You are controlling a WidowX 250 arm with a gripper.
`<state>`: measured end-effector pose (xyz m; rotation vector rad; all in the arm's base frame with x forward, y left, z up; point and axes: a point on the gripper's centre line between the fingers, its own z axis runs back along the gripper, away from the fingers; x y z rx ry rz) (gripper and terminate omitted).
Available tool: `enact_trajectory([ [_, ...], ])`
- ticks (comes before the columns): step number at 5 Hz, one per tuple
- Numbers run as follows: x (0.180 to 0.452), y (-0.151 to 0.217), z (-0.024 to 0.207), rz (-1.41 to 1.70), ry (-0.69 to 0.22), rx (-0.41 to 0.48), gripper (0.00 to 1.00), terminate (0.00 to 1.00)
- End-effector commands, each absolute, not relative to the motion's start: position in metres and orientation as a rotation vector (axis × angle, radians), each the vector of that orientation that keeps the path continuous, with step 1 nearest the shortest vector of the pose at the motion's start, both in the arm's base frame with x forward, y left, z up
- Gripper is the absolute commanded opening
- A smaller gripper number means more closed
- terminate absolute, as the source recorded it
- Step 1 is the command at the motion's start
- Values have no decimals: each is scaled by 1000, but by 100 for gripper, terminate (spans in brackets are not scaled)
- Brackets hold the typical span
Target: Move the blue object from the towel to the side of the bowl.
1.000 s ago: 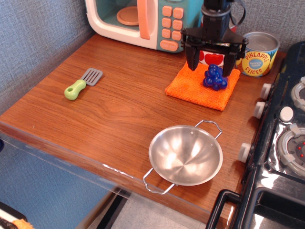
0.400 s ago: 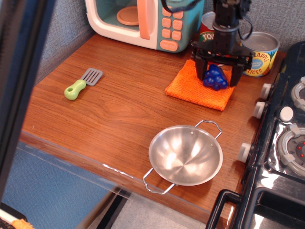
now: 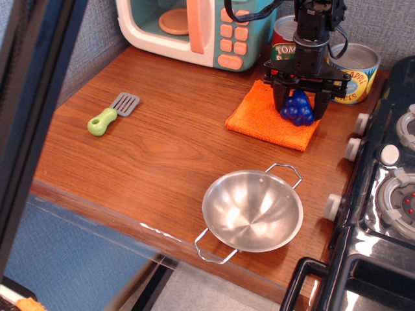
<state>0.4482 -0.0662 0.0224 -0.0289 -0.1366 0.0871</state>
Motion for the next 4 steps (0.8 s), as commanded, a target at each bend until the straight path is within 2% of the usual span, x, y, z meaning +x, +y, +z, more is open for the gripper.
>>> enact_trajectory([
  [1,446,-71,59,71,-208,-45,0,0],
  [3,446,-59,130,92,-381,-89,0,0],
  [4,429,-23,154,173,-417,-71,0,0],
])
